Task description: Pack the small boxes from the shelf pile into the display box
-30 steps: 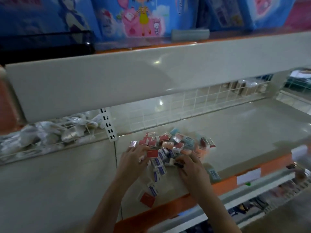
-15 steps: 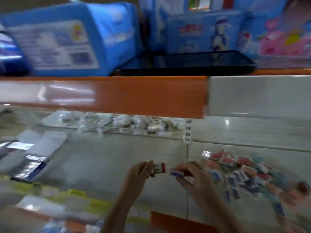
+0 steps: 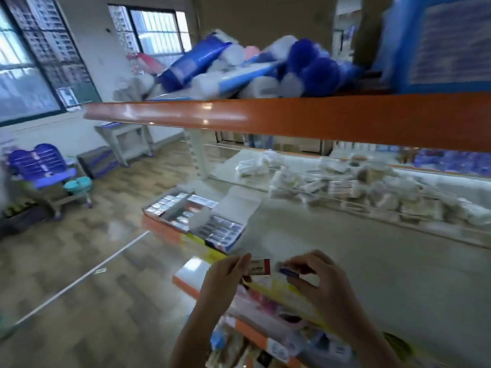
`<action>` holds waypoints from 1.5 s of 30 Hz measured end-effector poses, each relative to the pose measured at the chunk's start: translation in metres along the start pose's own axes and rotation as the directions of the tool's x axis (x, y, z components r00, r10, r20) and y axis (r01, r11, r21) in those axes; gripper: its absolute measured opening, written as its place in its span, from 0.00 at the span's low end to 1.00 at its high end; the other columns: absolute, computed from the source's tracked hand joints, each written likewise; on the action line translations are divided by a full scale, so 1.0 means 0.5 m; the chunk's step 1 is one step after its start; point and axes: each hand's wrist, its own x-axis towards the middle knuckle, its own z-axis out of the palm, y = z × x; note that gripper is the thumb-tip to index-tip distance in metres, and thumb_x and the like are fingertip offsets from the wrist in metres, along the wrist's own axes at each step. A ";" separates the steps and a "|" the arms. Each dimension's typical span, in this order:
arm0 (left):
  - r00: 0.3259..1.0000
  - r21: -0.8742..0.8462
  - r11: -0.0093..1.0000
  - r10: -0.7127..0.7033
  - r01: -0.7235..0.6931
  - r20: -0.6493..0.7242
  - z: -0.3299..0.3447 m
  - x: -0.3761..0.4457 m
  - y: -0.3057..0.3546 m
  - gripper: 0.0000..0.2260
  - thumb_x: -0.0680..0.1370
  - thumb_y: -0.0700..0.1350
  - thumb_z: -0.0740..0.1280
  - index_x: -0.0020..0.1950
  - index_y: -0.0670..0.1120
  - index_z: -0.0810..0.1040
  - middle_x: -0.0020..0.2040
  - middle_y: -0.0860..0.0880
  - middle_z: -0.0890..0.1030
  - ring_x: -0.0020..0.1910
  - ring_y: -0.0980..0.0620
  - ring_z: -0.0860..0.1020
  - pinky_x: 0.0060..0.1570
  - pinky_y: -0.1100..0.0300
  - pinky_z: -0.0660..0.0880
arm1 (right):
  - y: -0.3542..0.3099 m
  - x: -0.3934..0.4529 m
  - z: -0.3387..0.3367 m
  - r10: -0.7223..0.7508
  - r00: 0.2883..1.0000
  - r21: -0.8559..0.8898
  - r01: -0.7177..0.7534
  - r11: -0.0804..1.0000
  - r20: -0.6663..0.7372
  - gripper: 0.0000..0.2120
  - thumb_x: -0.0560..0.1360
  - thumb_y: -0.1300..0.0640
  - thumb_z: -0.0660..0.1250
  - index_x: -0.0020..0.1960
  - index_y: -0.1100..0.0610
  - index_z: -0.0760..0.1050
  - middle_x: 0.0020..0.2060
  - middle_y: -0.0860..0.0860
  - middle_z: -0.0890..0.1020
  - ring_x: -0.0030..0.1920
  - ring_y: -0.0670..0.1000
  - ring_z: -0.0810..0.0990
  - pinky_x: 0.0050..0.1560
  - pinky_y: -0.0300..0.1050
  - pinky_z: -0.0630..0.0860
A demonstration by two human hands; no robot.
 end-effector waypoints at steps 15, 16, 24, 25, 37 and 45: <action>1.000 -0.011 1.000 0.002 -0.002 0.017 -0.213 0.240 -0.178 0.17 0.79 0.50 0.62 0.30 0.52 0.77 0.27 0.54 0.78 0.27 0.60 0.72 0.33 0.64 0.66 | -0.024 0.243 0.267 0.076 0.997 -0.092 -0.076 0.993 0.002 0.16 0.64 0.64 0.76 0.43 0.46 0.78 0.39 0.41 0.77 0.40 0.38 0.75 0.43 0.23 0.66; 1.000 0.000 1.000 -0.005 0.005 0.008 -0.219 0.260 -0.182 0.16 0.79 0.49 0.62 0.31 0.52 0.77 0.27 0.54 0.78 0.28 0.59 0.72 0.33 0.62 0.67 | -0.020 0.264 0.276 0.079 0.997 -0.112 -0.077 0.991 0.013 0.15 0.64 0.65 0.76 0.44 0.48 0.79 0.39 0.41 0.77 0.40 0.40 0.75 0.42 0.24 0.66; 0.997 0.012 0.999 0.052 -0.053 0.056 -0.258 0.389 -0.190 0.13 0.79 0.50 0.62 0.35 0.52 0.78 0.28 0.56 0.79 0.27 0.61 0.72 0.33 0.61 0.69 | -0.006 0.394 0.327 0.062 0.995 -0.231 -0.043 0.972 0.080 0.10 0.71 0.59 0.72 0.52 0.55 0.80 0.44 0.46 0.76 0.46 0.45 0.74 0.47 0.31 0.68; 0.996 0.013 0.998 0.063 -0.064 0.060 -0.261 0.401 -0.192 0.13 0.79 0.50 0.61 0.35 0.53 0.78 0.28 0.56 0.79 0.27 0.61 0.72 0.33 0.63 0.69 | -0.008 0.400 0.330 0.066 0.995 -0.234 -0.045 0.971 0.080 0.10 0.71 0.59 0.72 0.52 0.56 0.80 0.44 0.46 0.76 0.45 0.45 0.73 0.47 0.32 0.68; 0.938 0.017 0.982 0.175 -0.189 0.300 -0.295 0.541 -0.226 0.14 0.79 0.53 0.60 0.34 0.54 0.77 0.28 0.61 0.80 0.27 0.65 0.73 0.28 0.73 0.66 | -0.033 0.435 0.407 0.244 0.968 -0.299 -0.252 0.920 -0.064 0.10 0.72 0.59 0.71 0.52 0.53 0.79 0.43 0.42 0.75 0.42 0.37 0.72 0.43 0.26 0.67; 0.826 -0.027 0.949 0.288 -0.315 0.485 -0.304 0.595 -0.249 0.15 0.80 0.53 0.59 0.35 0.53 0.77 0.29 0.62 0.79 0.28 0.66 0.73 0.27 0.72 0.66 | -0.055 0.392 0.473 0.429 0.878 -0.362 -0.478 0.800 -0.211 0.10 0.74 0.60 0.69 0.53 0.51 0.78 0.47 0.43 0.76 0.46 0.40 0.74 0.45 0.24 0.68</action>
